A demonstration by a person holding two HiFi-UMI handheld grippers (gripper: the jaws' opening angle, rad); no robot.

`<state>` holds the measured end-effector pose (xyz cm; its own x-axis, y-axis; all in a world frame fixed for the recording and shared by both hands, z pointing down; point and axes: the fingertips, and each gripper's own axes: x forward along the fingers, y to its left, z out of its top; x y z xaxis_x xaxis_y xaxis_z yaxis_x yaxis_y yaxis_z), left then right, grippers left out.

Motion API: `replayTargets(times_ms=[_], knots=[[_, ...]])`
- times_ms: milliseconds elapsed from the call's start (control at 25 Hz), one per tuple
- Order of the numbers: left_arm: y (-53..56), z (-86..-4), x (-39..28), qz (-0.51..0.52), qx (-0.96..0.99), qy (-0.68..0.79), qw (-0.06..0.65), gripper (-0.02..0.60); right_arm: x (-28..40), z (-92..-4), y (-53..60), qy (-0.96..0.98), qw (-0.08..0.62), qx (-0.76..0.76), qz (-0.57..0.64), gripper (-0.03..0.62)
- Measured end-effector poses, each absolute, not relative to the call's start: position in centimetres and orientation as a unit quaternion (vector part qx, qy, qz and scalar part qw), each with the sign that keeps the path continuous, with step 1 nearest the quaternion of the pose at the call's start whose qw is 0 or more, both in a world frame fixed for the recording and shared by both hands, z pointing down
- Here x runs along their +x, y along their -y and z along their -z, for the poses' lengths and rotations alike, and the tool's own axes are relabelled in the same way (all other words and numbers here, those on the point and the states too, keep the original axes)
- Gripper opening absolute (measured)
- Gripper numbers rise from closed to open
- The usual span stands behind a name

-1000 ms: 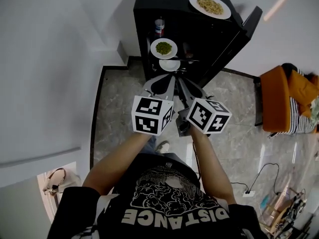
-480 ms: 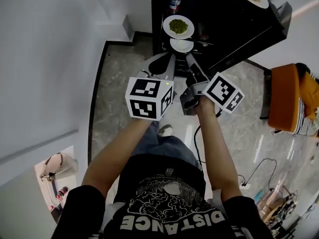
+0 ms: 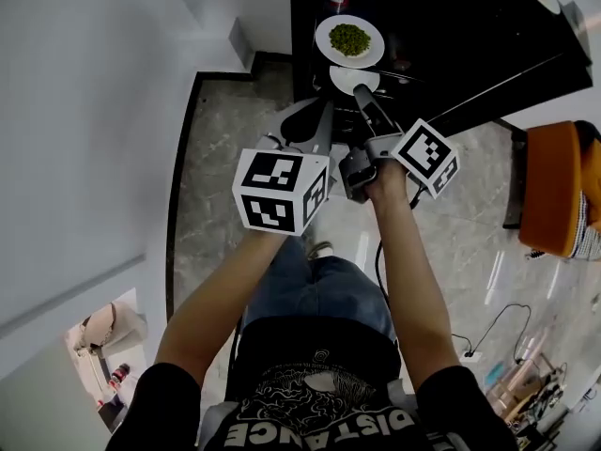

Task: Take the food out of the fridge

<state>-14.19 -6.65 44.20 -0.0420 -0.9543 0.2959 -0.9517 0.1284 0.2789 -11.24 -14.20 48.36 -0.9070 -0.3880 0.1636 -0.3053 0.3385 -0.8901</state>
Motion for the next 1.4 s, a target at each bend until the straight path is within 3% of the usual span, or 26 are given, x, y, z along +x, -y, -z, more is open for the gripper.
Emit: replayTargets(times_ms=[120, 760, 1080, 1400], knots=[[7.2, -45.9, -14.9, -0.001, 0.661, 0.721, 0.208, 0.002, -12.3, -50.6, 15.4, -0.801, 0.052, -0.207, 0.560, 0.062], [10.8, -49.3, -17.9, -0.002, 0.672, 0.709, 0.213, 0.002, -16.9, -57.5, 21.6, -0.702, 0.090, -0.221, 0.671, 0.075], [10.9, -49.6, -18.6, -0.009, 0.669, 0.707, 0.227, 0.002, -16.9, -58.2, 21.6, -0.641, 0.116, -0.206, 0.730, 0.012], [11.2, -49.5, -18.4, -0.016, 0.670, 0.703, 0.237, 0.002, -16.5, -57.6, 21.4, -0.658, 0.120, -0.189, 0.719, 0.009]])
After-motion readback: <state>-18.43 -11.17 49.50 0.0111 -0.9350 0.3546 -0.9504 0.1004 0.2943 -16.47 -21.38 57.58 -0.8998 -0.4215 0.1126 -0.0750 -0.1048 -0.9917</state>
